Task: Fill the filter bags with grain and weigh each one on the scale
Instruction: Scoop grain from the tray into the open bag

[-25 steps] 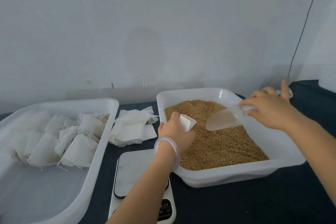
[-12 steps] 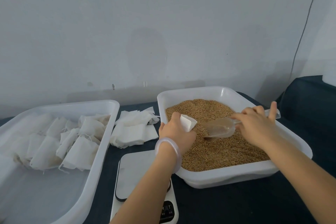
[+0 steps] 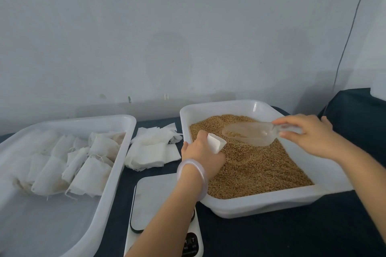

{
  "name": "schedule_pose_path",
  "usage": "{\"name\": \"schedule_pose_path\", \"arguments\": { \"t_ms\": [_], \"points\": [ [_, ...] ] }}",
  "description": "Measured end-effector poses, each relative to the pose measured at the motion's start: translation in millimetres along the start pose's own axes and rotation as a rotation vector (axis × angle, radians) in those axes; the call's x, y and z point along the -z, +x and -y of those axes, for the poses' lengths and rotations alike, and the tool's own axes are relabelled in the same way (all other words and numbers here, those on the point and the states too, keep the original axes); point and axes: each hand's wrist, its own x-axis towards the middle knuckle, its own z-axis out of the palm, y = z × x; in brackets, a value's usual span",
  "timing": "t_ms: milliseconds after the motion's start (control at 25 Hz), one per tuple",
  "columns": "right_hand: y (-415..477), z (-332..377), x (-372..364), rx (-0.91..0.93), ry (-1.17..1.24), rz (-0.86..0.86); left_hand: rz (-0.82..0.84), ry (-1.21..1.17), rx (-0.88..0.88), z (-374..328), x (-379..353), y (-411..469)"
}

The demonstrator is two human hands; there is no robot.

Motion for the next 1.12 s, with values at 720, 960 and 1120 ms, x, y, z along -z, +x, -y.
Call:
{"name": "schedule_pose_path", "arguments": {
  "t_ms": [720, 960, 1120],
  "points": [
    [4.5, 59.4, 52.9, 0.34, -0.384, -0.228, -0.005, 0.024, -0.014, -7.1, 3.5, -7.0],
    [6.0, 54.8, 50.5, 0.341, -0.361, -0.232, -0.001, 0.031, -0.003, -6.3, 4.5, -6.6],
    [5.5, 50.4, 50.8, 0.35, -0.333, -0.262, 0.002, -0.011, 0.005, -5.9, 4.0, -6.9]
  ]
}}
